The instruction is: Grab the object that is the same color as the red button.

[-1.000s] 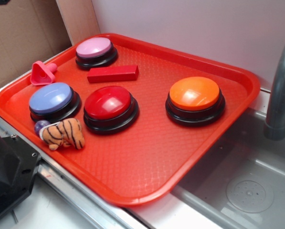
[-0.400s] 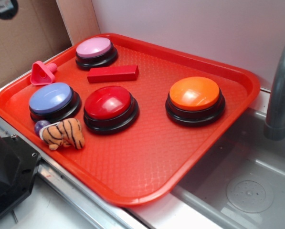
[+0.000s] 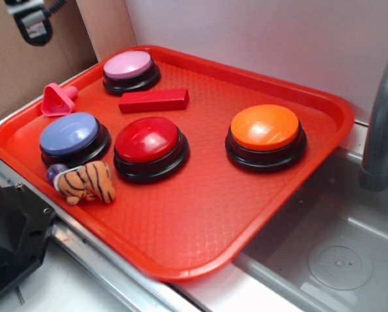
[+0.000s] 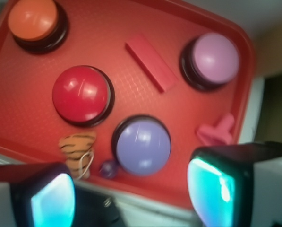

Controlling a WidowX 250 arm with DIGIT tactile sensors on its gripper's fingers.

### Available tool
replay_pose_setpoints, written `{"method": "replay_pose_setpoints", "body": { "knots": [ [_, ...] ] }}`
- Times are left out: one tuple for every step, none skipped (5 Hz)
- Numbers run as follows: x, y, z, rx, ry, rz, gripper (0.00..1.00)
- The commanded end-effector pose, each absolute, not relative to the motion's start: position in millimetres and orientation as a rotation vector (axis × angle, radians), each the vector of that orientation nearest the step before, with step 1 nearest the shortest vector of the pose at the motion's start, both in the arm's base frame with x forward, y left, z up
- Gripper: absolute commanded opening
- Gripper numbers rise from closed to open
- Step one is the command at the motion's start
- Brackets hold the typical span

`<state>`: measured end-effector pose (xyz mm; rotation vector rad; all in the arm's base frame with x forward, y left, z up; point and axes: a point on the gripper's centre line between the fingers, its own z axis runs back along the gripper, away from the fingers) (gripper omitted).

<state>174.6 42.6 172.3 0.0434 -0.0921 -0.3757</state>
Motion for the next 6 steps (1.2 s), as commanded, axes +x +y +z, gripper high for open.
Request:
{"method": "replay_pose_setpoints", "body": {
  "knots": [
    [238, 55, 124, 0.031, -0.211, -0.656, 1.00],
    [255, 50, 103, 0.020, -0.199, -0.746, 1.00],
    [271, 41, 79, -0.013, -0.237, -0.821, 1.00],
    [280, 37, 65, -0.015, -0.261, -0.859, 1.00],
    [285, 33, 58, 0.005, -0.302, -0.912, 1.00],
    [293, 32, 48, 0.003, -0.286, -0.909, 1.00]
  ]
}}
